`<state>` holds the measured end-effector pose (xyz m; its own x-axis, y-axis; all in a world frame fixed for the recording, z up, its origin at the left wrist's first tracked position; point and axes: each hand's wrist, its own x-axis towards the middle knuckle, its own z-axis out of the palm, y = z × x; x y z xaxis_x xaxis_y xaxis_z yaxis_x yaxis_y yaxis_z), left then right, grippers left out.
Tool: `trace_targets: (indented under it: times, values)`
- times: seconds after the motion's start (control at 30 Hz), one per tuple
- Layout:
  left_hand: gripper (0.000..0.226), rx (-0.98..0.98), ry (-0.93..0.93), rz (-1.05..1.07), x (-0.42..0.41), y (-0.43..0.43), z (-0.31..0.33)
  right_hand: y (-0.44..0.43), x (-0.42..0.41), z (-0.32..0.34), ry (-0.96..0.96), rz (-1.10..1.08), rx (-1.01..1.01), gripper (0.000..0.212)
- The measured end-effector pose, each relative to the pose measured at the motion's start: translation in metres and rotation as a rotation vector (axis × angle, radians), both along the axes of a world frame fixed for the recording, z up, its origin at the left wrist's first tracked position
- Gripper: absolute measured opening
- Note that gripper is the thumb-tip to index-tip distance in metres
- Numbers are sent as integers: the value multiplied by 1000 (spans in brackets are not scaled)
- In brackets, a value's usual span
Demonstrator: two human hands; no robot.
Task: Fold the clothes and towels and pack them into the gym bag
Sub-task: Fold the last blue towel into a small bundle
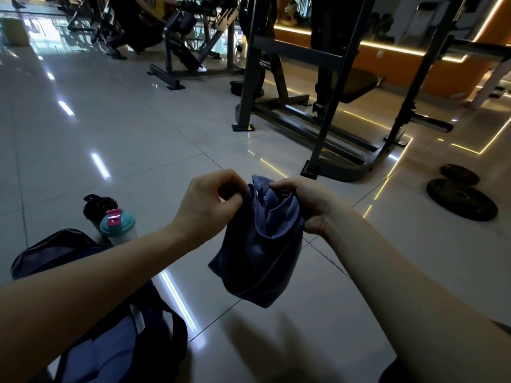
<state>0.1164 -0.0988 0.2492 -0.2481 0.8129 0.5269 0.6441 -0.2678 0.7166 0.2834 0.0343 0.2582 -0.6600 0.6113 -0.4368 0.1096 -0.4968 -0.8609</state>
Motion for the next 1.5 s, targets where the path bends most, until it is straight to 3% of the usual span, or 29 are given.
trace_targets:
  times: [0.1,0.2,0.3,0.4,0.47,0.53,0.67,0.87,0.97,1.03,1.17,1.4,1.5]
  values:
    - [35,-153,-183,-83,3,3,11,0,3,1,-4,-14,6,25]
    - [32,-419,-363,-344,-11,6,20,0,6,3,-2,-22,12,14]
    - [20,-602,-260,-532,-23,5,24,-1,8,3,-25,-7,30,12]
    - [33,-462,-83,-431,-21,7,25,-7,5,2,-56,66,19,21]
    - [31,-279,62,-336,-17,8,26,-10,5,3,-54,91,12,14]
    - [26,-180,82,-296,-15,8,24,-11,6,4,-37,99,2,10]
    - [34,-165,77,-254,-14,9,21,-16,8,9,-55,145,-17,12]
    - [14,-89,284,-152,-15,8,21,-27,10,19,-42,178,4,18]
    - [19,-85,269,-96,-18,9,19,-25,12,21,-250,6,319,20]
    - [17,-152,90,13,-23,13,16,-17,14,18,-349,-278,516,26]
    - [11,-208,-476,201,-47,15,9,7,35,10,-238,-721,409,19]
    - [12,-185,-334,165,-49,7,0,19,54,-18,-230,-960,282,22]
    - [12,-176,-367,95,-51,8,1,24,59,-22,-230,-982,276,26]
